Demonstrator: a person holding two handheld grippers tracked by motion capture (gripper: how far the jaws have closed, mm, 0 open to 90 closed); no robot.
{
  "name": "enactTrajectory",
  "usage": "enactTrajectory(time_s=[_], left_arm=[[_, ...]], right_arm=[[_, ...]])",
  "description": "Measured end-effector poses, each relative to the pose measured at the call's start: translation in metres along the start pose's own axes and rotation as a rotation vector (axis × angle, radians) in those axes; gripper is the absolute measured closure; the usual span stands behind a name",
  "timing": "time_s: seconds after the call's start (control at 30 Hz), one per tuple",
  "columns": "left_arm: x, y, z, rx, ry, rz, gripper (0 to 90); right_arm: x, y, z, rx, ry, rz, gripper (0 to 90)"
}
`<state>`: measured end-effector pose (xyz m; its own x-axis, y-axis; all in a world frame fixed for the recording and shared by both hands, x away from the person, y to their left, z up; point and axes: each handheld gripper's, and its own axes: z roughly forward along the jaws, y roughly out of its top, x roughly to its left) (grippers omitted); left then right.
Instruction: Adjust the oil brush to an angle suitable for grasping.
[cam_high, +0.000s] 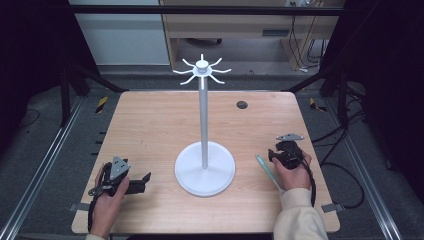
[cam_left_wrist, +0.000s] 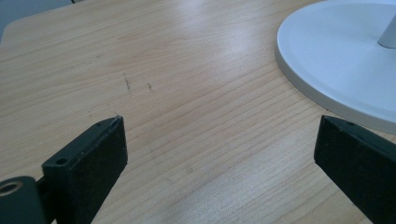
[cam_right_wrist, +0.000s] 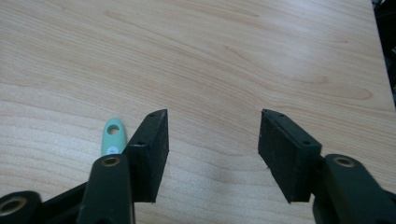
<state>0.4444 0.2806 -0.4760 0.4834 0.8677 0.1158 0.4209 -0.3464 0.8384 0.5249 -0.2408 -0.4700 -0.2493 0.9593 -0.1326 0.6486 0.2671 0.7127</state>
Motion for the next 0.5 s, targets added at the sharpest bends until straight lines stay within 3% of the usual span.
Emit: enactTrajectory(time_s=[0.07,0.1,0.13,0.23,0.5], left_arm=[[0.000,0.000,0.000,0.000,-0.002,-0.002,2.3],[0.000,0.000,0.000,0.000,-0.003,-0.001,2.3],[0.000,0.000,0.000,-0.001,-0.003,-0.001,2.3],[0.000,0.000,0.000,-0.002,-0.003,-0.002,2.3],[-0.001,0.000,0.000,-0.002,-0.005,-0.001,2.3]], right_arm=[[0.000,0.000,0.001,0.004,0.000,-0.008,45.7],[0.002,0.000,0.003,0.019,0.014,-0.011,52.4],[0.002,0.000,0.003,0.019,0.014,-0.011,52.4],[0.006,-0.001,0.006,0.035,0.041,-0.042,63.8],[0.012,-0.001,0.007,0.060,0.082,-0.069,81.7]])
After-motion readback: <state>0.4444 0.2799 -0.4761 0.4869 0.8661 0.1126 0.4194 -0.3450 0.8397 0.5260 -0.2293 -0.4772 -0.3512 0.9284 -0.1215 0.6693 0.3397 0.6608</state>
